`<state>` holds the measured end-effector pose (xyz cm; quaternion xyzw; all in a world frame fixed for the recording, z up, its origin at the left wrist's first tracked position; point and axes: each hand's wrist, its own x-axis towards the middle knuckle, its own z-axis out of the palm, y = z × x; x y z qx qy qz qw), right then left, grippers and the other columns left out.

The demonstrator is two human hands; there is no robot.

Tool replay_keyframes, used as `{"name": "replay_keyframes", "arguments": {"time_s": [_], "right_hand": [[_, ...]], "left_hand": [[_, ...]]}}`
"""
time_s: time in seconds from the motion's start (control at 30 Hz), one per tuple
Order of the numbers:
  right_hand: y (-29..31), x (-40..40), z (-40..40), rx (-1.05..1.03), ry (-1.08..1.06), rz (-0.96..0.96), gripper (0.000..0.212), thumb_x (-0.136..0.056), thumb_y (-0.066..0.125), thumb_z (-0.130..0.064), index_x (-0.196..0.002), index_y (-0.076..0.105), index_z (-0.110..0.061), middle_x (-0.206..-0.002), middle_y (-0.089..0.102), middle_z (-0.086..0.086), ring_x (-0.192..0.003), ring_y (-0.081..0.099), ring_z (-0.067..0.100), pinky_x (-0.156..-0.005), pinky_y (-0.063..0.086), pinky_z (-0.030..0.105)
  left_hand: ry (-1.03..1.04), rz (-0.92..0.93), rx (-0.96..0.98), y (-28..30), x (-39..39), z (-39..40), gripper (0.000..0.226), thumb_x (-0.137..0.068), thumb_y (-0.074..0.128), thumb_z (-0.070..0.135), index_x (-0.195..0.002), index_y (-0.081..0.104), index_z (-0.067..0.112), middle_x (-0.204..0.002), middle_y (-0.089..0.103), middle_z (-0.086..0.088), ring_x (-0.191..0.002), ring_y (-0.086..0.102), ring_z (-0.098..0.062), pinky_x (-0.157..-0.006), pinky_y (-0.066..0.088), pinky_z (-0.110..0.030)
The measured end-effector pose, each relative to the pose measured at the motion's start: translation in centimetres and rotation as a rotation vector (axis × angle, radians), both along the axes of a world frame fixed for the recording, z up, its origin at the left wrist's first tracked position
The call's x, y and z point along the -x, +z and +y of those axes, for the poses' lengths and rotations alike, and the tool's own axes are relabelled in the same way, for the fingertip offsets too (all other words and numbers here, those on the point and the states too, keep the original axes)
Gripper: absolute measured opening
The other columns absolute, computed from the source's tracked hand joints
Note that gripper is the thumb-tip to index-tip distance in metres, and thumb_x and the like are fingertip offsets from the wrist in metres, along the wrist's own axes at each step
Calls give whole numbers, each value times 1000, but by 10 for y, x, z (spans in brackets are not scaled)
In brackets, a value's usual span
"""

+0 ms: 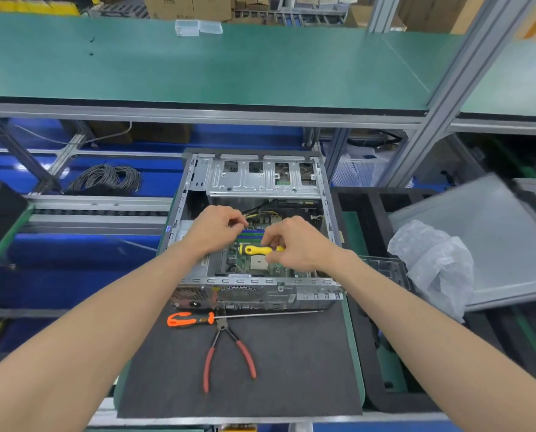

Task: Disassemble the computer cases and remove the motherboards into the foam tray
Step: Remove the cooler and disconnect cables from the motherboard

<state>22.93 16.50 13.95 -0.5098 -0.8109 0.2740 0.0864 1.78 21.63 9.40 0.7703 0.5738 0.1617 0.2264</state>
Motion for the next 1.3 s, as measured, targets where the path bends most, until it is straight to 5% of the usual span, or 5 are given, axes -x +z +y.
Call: {"name": "replay_keyframes", "arguments": {"time_s": [0.37, 0.5, 0.97, 1.17, 1.3], "right_hand": [[-28, -1, -95, -409, 348, -168, 15, -81, 68, -24, -91, 67, -13, -86, 63, -2, -87, 60, 22, -55, 50, 36], [-48, 9, -106, -492, 384, -350, 17, -68, 77, -20, -72, 62, -14, -68, 57, -1, -67, 56, 19, -40, 31, 26], [-122, 15, -107, -62, 303, -540, 19, -95, 57, -13, -113, 62, -7, -112, 60, 10, -95, 63, 38, -67, 39, 40], [-65, 21, -114, -455, 398, -222, 15, -88, 66, -24, -79, 63, -13, -69, 57, 2, -43, 52, 28, -40, 38, 28], [-29, 19, -85, -608, 233, 64, 21, -93, 53, -18, -78, 65, -10, -64, 56, -1, -45, 45, 25, -38, 35, 30]], "left_hand": [[-8, 122, 28, 1, 2, -10, 20, -89, 62, 20, -101, 77, 27, -97, 71, 6, -89, 64, -14, -84, 57, -36], [-27, 172, -11, -4, 3, -12, 21, -90, 60, 21, -101, 76, 30, -87, 63, 14, -85, 58, -9, -76, 53, -30], [-35, 223, -52, -11, 5, -13, 19, -89, 62, 25, -100, 75, 33, -96, 71, 13, -90, 65, -11, -76, 47, -24], [-42, 233, -79, -14, 3, -15, 19, -89, 61, 24, -100, 76, 30, -99, 74, 11, -88, 65, -12, -84, 48, -28], [-47, 267, -76, -14, 3, -15, 20, -90, 60, 24, -100, 76, 30, -101, 73, 9, -91, 65, -14, -87, 51, -32]]}}
